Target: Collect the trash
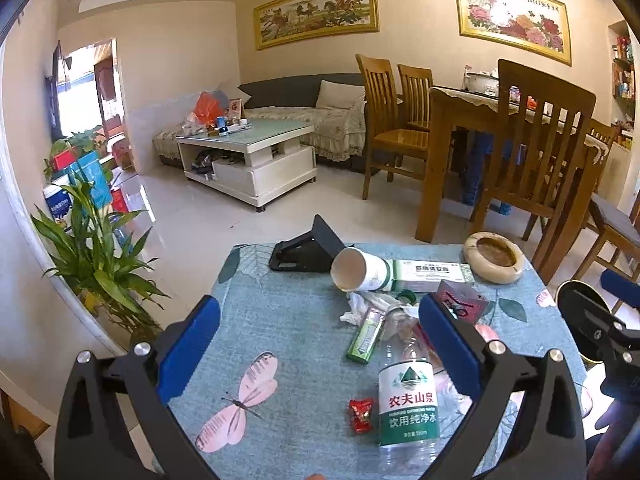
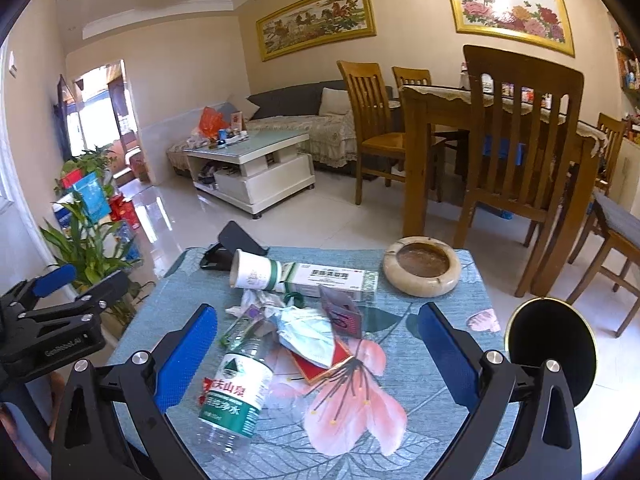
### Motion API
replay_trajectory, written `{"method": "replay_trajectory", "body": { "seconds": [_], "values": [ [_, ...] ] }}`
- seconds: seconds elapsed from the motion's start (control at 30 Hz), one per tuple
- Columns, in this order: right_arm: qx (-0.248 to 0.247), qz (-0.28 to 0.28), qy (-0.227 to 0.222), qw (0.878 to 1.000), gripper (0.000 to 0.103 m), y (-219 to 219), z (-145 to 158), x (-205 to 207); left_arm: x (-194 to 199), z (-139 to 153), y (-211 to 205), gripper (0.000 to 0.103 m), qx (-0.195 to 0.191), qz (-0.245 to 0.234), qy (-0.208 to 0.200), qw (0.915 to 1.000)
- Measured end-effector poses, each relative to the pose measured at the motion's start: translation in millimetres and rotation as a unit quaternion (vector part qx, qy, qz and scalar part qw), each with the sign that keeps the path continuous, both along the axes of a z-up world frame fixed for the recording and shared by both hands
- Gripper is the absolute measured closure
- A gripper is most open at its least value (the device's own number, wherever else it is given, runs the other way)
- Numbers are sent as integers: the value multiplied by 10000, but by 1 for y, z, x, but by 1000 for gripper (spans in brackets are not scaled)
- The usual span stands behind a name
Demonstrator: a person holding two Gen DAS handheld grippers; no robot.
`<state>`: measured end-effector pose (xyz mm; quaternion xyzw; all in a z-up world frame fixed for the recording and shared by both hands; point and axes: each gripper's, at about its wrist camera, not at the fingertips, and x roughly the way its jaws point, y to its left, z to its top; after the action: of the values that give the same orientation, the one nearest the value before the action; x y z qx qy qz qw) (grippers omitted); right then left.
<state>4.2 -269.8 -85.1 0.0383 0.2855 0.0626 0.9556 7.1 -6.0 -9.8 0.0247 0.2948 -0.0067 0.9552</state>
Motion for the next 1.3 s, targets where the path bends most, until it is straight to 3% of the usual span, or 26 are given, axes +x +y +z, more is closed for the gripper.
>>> {"method": "replay_trajectory", "body": {
  "seconds": [0.3,0.53,1.3],
  "values": [
    [-53,51,47,10000,3,4,4,2,1,2,3,3,-72,60,-60,9999],
    [-398,-397,84,9984,3,2,10,4,-1,3,2,3,-98,103,-90,9999],
    [-333,-487,-45,9982,3,-2,16,1,3,1,5,3,-152,103,2,9998]
  ]
}}
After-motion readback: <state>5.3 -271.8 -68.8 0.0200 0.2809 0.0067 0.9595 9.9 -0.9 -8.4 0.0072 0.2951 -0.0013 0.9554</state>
